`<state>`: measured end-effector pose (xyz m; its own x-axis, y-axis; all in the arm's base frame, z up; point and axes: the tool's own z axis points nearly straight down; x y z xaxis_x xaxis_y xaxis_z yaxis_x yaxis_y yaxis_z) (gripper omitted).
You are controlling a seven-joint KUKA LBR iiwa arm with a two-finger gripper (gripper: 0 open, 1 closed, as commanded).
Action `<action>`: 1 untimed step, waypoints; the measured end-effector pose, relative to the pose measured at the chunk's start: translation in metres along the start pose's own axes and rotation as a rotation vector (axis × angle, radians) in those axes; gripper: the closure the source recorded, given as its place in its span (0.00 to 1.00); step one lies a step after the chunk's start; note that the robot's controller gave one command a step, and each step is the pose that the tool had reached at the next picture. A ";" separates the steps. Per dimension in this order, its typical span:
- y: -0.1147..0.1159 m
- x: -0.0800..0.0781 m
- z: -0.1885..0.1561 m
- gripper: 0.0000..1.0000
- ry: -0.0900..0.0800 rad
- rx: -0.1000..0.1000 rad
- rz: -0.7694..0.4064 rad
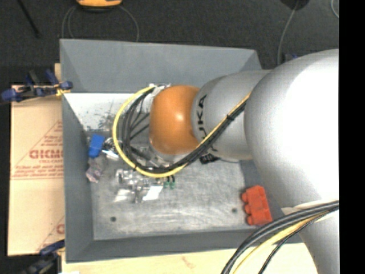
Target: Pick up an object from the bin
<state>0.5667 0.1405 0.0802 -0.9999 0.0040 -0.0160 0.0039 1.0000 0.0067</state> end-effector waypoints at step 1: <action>0.000 -0.001 -0.010 1.00 0.011 0.003 0.004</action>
Offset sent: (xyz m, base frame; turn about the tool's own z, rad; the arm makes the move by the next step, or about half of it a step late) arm -0.0001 0.0000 0.0106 -0.0001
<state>0.5671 0.1402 0.0905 -1.0000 0.0079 -0.0055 0.0079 1.0000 0.0039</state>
